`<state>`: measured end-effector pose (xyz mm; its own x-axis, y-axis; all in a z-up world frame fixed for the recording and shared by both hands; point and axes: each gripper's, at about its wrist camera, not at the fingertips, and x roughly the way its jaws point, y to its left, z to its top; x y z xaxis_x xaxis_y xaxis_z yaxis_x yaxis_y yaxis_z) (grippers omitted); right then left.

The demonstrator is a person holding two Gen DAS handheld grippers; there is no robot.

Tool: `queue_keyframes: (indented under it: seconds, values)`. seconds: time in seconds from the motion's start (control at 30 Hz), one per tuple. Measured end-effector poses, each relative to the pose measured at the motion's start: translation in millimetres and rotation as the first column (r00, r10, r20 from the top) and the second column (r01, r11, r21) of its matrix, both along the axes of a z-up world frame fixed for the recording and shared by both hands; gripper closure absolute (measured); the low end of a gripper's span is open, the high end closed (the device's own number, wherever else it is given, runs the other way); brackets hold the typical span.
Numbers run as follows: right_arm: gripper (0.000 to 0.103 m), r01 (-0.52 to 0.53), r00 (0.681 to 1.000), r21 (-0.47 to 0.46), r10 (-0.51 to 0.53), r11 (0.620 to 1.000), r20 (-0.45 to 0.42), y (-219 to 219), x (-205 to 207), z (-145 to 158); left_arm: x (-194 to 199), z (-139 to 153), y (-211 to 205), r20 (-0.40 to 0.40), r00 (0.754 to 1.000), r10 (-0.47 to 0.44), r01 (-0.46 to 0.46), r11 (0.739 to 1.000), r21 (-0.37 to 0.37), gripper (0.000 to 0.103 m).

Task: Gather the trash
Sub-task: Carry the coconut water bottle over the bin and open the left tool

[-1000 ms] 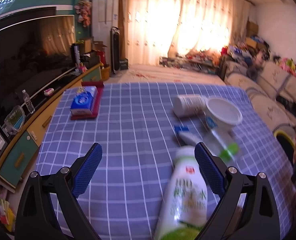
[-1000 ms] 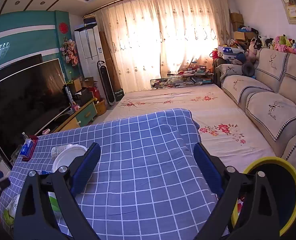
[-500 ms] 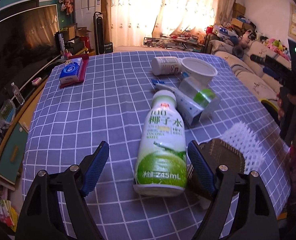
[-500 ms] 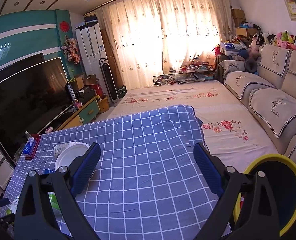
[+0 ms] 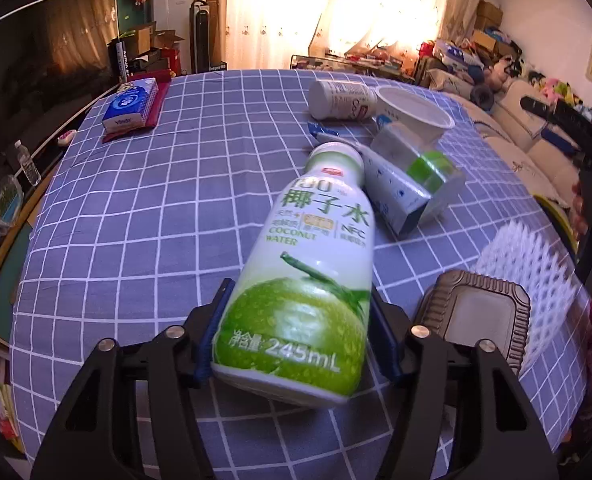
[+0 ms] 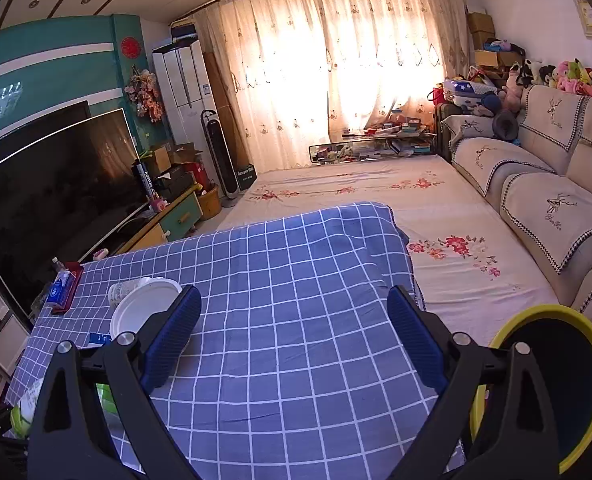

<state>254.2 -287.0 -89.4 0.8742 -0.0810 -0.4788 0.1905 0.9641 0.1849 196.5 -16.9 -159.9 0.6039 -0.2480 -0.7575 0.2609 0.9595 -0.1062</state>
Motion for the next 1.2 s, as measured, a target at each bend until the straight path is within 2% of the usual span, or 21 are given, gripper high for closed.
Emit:
queue_keyframes:
  seconds: [0.1, 0.2, 0.37, 0.53, 1.0, 1.2]
  values:
    - [0.014, -0.001, 1.000, 0.002, 0.001, 1.000, -0.003, 0, 0, 0, 0, 4, 6, 0.018, 1.000, 0.020, -0.020, 1.000, -0.018, 0.048]
    - [0.014, -0.001, 1.000, 0.008, 0.001, 1.000, -0.002, -1, 1, -1, -8, 19, 9, 0.083, 0.996, 0.030, -0.029, 0.999, -0.019, 0.051]
    - [0.014, -0.005, 1.000, 0.012, 0.005, 1.000, -0.004, -1, 1, -1, -14, 47, 12, 0.182, 0.982, 0.044, -0.052, 0.998, 0.043, 0.052]
    - [0.014, -0.007, 1.000, 0.016, 0.007, 1.000, -0.002, -2, 1, 0, -17, 60, 12, 0.217, 0.975, 0.039, -0.063, 0.992, 0.107, 0.052]
    - [0.014, -0.011, 1.000, 0.020, 0.011, 1.000, -0.004, -1, 1, 0, -12, 86, 16, 0.284, 0.958, 0.048, -0.075, 0.994, 0.084, 0.052]
    - [0.014, -0.012, 1.000, 0.028, 0.012, 1.000, 0.000, -3, 0, 1, -13, 110, 5, 0.333, 0.942, 0.032, -0.059, 0.996, 0.070, 0.052]
